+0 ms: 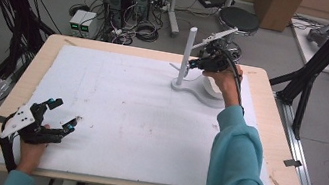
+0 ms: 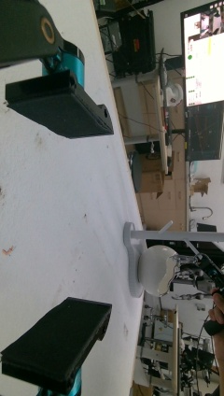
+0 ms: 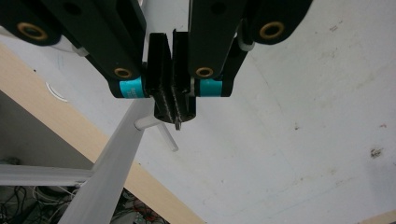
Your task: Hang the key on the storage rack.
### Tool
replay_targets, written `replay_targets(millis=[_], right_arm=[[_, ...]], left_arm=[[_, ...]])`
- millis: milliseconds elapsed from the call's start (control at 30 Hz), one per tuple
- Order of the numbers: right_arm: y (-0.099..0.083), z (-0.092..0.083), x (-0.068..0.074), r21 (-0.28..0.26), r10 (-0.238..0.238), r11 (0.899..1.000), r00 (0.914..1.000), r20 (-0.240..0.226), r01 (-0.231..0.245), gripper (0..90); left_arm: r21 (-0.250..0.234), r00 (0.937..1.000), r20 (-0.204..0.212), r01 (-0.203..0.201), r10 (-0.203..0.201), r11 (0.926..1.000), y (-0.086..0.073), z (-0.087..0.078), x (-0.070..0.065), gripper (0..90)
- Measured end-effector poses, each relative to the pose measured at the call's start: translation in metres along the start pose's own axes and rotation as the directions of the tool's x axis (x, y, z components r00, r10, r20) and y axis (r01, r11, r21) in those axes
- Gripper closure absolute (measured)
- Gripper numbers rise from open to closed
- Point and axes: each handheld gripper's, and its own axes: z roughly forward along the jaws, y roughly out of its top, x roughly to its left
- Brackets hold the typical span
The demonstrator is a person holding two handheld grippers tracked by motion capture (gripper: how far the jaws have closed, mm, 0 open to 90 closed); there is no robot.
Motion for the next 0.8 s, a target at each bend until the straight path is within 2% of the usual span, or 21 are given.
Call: replay_targets(millis=[233,267,467,533,567,600,633,800], right_arm=[[-0.0002,0.0022,-0.0032,-0.011,-0.001,1.0,1.0,0.0,0.001,88.7],[-0.0003,0.0023,-0.0032,-0.014,0.01,1.0,0.9999,-0.001,-0.01,88.7],[-0.0004,0.0053,-0.0051,-0.016,-0.019,1.0,0.9998,0.011,0.019,88.2],[-0.0001,0.0068,-0.0053,-0.015,-0.038,0.999,0.999,0.025,0.038,87.2],[0.0,0.0069,-0.0048,-0.014,-0.032,0.999,0.9991,0.027,0.032,86.8],[0.0001,0.0067,-0.005,-0.026,-0.032,0.999,0.9991,0.027,0.032,84.4],[0.0006,0.0054,-0.0048,-0.042,-0.039,0.998,0.9981,0.048,0.041,80.1],[0.0,0.0026,-0.0045,-0.045,-0.03,0.998,0.9986,0.045,0.032,78.2]], left_arm=[[0.002,1.0,0.0,-0.002,0.002,1.0,0.0001,0.0,0.0002,12.9],[0.002,1.0,0.0,0.0,0.0,1.0,0.0001,-0.0001,0.0,13.0],[0.001,1.0,0.002,-0.002,0.002,1.0,0.0001,0.0,0.0002,13.0],[0.001,1.0,0.001,-0.001,0.001,1.0,0.0,-0.0001,0.0001,12.9],[0.001,1.0,0.0,0.0,0.0,1.0,0.0,0.0,0.0001,13.0],[0.002,1.0,0.001,0.0,0.0,1.0,0.0001,-0.0001,0.0001,12.9],[0.002,1.0,0.0,0.0,0.0,1.0,0.0001,-0.0001,0.0001,12.9],[0.003,1.0,0.001,-0.002,0.002,1.0,0.0001,0.0001,0.0001,12.9]])
